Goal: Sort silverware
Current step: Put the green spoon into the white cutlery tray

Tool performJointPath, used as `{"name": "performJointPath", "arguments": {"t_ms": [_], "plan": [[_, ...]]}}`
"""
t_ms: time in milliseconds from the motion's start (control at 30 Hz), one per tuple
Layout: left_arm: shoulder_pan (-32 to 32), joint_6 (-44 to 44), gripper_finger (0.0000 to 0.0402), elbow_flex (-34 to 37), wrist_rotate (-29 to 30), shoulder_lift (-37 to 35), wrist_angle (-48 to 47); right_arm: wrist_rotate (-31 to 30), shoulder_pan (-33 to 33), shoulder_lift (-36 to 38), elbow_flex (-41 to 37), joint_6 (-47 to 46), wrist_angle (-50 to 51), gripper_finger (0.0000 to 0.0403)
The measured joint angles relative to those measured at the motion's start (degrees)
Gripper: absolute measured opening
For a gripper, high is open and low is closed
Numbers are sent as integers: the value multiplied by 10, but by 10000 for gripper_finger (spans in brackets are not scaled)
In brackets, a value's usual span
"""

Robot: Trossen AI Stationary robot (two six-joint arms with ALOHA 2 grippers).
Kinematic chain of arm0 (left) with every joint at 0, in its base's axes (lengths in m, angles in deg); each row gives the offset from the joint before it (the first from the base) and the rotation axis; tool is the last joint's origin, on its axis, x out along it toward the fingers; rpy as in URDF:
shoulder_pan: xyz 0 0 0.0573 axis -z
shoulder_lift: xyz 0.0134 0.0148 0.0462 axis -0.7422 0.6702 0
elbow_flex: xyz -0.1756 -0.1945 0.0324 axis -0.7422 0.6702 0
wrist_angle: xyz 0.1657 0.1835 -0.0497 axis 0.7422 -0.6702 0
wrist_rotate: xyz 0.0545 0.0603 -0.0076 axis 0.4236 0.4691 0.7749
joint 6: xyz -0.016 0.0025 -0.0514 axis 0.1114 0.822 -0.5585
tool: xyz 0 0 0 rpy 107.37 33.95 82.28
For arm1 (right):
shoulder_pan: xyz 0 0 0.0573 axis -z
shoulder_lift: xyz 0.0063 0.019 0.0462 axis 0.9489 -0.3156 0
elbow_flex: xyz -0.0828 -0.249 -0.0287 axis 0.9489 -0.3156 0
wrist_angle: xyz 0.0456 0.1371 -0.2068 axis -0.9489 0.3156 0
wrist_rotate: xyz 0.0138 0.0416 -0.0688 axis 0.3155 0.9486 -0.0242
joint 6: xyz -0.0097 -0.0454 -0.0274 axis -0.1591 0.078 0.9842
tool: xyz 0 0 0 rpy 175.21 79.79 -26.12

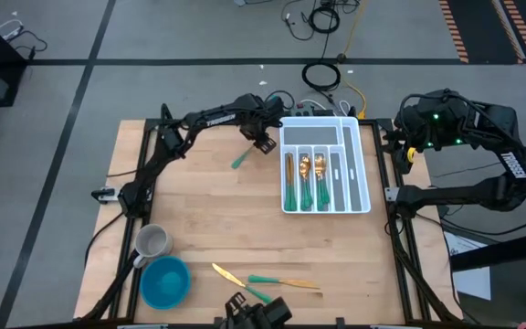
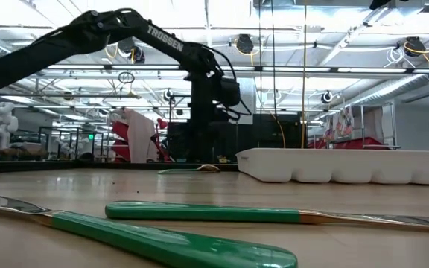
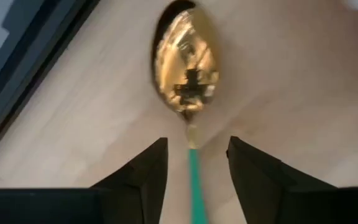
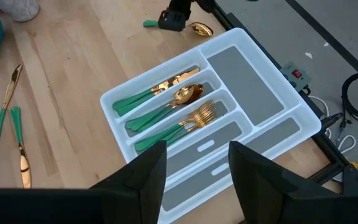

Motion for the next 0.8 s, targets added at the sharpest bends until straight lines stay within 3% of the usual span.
{"name": "performJointPath", "arguments": {"t_ms": [100,500,600,733,800], "plan": [[0,0,177,0,12,5,1,0,0,0,0,0,0,166],[-7,-35,171,-1,-41,35,38,2,0,0,0,-7,0,166],[-13,-45,127,-1,-63,36,38,2,0,0,0,-9,0,166],[-17,-34,24,0,-63,36,40,3,0,0,0,-20,0,166],[-17,-23,17,0,-59,35,41,14,0,0,0,-20,0,166]]}}
